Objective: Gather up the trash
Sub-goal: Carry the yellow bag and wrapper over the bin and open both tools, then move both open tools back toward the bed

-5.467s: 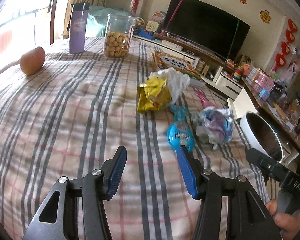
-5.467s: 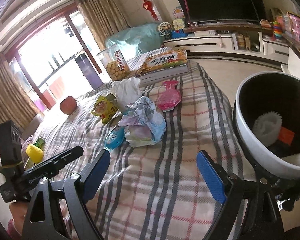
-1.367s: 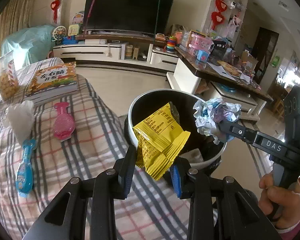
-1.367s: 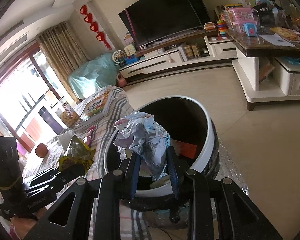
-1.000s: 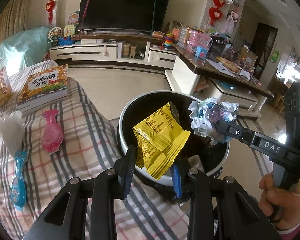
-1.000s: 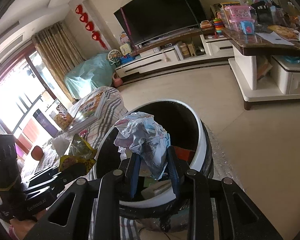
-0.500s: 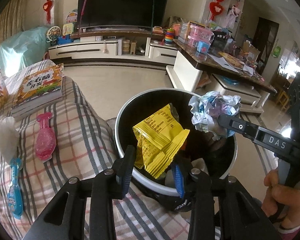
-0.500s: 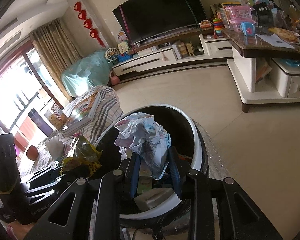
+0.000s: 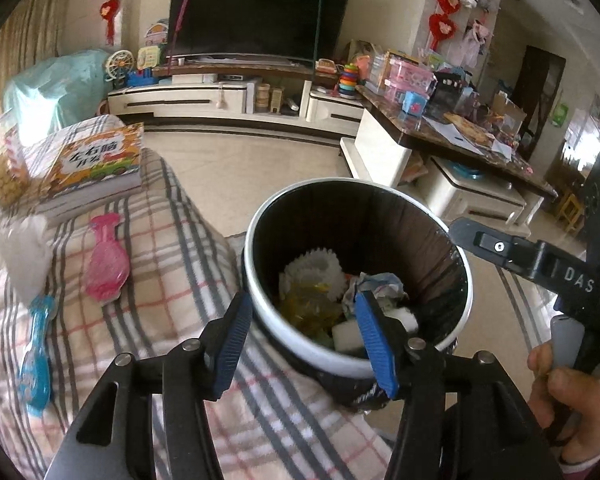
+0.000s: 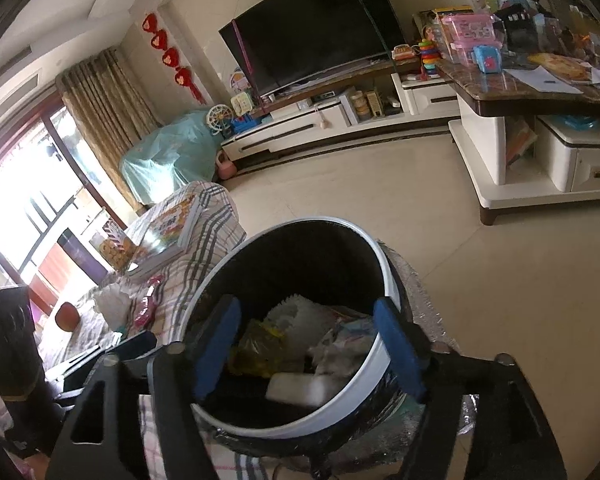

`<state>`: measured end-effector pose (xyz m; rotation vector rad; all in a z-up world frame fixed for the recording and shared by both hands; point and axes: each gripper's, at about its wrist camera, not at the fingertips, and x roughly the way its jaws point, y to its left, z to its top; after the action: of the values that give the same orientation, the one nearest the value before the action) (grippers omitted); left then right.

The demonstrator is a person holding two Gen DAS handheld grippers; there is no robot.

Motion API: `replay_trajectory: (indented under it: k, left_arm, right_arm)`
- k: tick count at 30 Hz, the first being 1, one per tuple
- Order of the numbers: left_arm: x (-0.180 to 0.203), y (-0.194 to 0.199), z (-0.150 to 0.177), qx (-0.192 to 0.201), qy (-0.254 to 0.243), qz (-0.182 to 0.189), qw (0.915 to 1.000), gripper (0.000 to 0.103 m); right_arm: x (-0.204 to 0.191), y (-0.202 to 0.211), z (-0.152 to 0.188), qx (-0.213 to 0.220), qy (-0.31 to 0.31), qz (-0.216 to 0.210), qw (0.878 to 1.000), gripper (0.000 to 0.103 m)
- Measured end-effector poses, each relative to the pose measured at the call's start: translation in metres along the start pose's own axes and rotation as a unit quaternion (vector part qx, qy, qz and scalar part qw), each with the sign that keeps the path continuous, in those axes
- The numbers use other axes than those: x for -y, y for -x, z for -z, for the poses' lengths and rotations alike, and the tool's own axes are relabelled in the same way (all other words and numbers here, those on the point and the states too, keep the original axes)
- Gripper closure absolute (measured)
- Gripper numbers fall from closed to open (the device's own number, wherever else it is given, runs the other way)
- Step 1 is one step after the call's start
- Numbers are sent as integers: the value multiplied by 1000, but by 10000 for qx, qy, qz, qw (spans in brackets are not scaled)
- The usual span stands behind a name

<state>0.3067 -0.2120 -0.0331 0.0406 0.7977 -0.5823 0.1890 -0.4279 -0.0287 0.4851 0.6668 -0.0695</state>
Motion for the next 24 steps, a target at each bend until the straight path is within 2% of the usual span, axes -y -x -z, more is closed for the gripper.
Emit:
replay_trajectory:
  k: [5,13,17,24]
  left_arm:
    - [-16,19,20,49,197,-90,9998,45]
    - [-45,54,51,136,538,-279,9981,44]
    - [-64,72,62,218,763,-400,9960,43]
    - [-90,100,81,312,1091,-625,9916,38]
  right_arm:
    - [-12,8,9,48,6,-110,9999,15]
    - [-40,12,27,-25,175,-288,9994,13]
    - [-58,11,36,-95,344,-376,9987,5]
    - [-86,7,52,-234,553,-581,9965,5]
